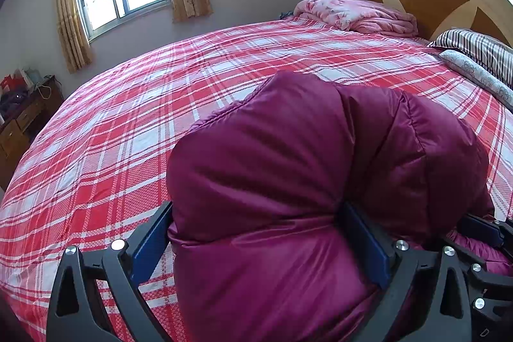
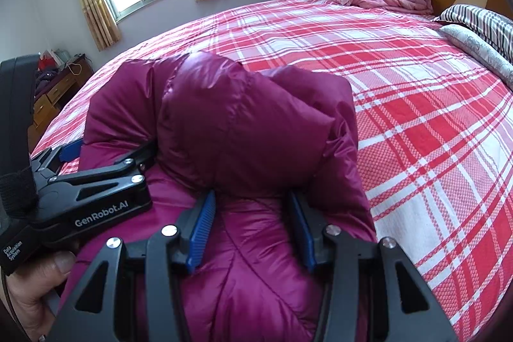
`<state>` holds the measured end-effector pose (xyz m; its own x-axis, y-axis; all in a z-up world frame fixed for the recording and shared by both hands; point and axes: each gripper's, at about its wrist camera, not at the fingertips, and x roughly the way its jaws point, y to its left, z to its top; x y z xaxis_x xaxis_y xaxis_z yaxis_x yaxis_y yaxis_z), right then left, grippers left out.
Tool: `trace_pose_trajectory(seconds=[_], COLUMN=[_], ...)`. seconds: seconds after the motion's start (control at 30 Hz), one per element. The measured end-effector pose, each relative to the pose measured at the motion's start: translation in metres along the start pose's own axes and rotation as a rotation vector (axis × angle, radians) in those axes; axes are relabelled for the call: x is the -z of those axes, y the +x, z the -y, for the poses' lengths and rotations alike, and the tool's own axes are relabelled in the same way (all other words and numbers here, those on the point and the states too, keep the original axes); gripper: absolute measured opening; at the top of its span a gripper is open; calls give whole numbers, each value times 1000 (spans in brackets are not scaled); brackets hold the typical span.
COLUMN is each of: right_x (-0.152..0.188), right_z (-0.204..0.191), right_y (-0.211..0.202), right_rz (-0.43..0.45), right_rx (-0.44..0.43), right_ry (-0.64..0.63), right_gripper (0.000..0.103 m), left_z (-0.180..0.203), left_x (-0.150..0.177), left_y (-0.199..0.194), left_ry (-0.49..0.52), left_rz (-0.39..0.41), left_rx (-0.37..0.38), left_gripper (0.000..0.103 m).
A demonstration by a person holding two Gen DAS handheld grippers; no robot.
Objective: Fold large clothes
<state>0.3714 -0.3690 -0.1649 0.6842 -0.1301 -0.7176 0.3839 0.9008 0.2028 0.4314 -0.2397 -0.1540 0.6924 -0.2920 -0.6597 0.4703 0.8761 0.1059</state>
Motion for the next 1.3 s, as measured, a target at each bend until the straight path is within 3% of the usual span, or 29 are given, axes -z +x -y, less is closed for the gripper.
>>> trace_pose_trajectory(seconds=[0.33, 0.43, 0.53, 0.6, 0.7, 0.87, 1.0, 1.13, 1.2, 1.3], right_x=[-1, -4, -10, -15, -23, -28, -25, -22, -20, -20], right_z=[0, 1, 10, 26, 56, 87, 91, 92, 88, 85], right_y=[1, 0, -16, -40, -58, -29, -5, 7, 11, 9], right_rz=[0, -6, -11, 61, 130, -13, -86, -96, -121, -143], right_rx=[4, -10, -93, -93, -58, -151, -202, -265, -329, -365], right_ry=[0, -5, -11, 42, 121, 183, 189, 235, 229, 235], right_gripper=[49, 51, 63, 87, 93, 93, 93, 81, 56, 45], left_z=[0, -10, -29, -42, -53, -61, -59, -56, -56, -48], left_x=[0, 3, 11, 21, 41, 72, 79, 77, 77, 73], left_y=[0, -6, -35, -62, -88, -84, -73, -55, -49, -56], left_ry=[0, -30, -108, -124, -138, -245, -313, -358, -390, -363], left_rz=[-2, -19, -3, 32, 45, -35, -50, -85, -105, -90], left_rx=[3, 35, 74, 130, 206, 338, 382, 472, 525, 558], left_gripper=[101, 101, 101, 101, 101, 101, 101, 101, 101, 92])
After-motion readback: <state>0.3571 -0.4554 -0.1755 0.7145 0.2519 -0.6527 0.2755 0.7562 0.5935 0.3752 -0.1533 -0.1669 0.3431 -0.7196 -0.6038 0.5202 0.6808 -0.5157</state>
